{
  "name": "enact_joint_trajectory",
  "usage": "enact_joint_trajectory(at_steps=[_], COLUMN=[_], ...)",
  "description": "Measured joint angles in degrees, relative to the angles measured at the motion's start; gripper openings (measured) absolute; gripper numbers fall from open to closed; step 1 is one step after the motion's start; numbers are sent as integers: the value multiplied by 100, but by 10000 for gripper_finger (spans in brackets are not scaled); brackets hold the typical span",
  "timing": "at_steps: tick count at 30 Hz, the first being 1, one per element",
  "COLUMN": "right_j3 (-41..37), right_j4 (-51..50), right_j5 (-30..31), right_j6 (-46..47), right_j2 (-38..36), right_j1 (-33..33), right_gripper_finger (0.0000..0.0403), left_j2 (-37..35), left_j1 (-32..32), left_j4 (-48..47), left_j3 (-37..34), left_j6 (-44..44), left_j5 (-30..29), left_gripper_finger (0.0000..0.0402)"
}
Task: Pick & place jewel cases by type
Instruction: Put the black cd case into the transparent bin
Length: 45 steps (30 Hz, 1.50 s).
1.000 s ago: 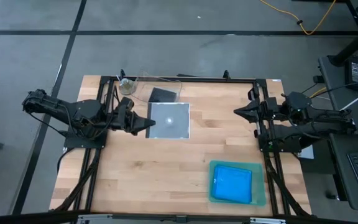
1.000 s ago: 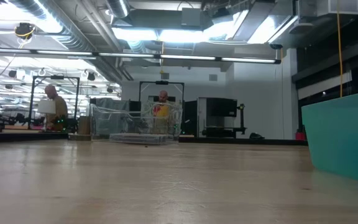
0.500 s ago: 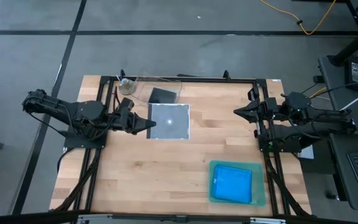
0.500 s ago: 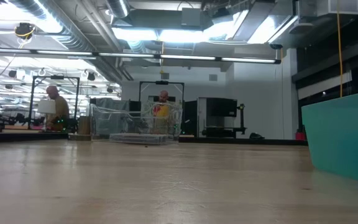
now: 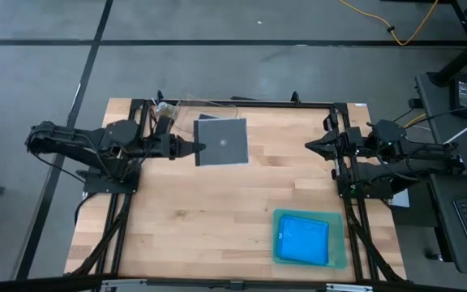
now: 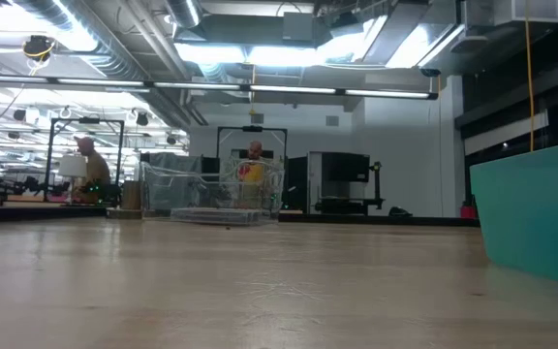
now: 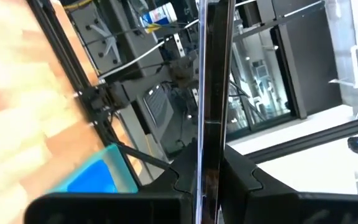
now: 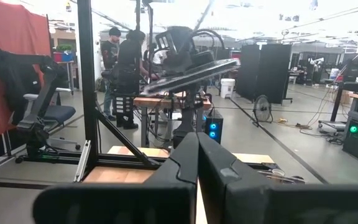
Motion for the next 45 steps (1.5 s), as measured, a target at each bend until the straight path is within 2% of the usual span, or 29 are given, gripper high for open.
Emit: enact_joint_trajectory(at_steps=[7, 10, 15, 21, 24, 29, 33, 38, 45], right_j3=[0, 0, 0, 0, 1, 2, 2, 2, 2], right_j4=[0, -2, -2, 53, 154, 177, 175, 173, 171], right_j5=[1, 0, 2, 10, 13, 15, 15, 15, 17], right_j6=[0, 0, -143, -382, -457, -599, -610, -603, -540], right_j2=[0, 0, 0, 0, 0, 0, 0, 0, 0], right_j1=[0, 0, -2, -2, -2, -4, -4, -4, -2], right_gripper_finger=[7, 7, 7, 7, 7, 7, 7, 7, 7], left_j2=[-68, -69, -34, 84, 259, 771, 1371, 2140, 2886], left_j1=[786, 1193, 1847, 2696, 3123, 3801, 4286, 5051, 6020], left_j4=[-55, -644, -2148, -3184, -3735, -4740, -5262, -5856, -6800], left_j3=[2, 267, 1094, 2288, 2905, 3909, 4643, 5408, 5729], left_j6=[272, 447, 820, 1318, 1494, 1813, 2131, 2753, 3799], left_j5=[596, 1028, 1277, 1290, 1312, 1699, 2301, 3369, 4465], left_gripper_finger=[27, 27, 27, 27, 27, 27, 27, 27, 27])
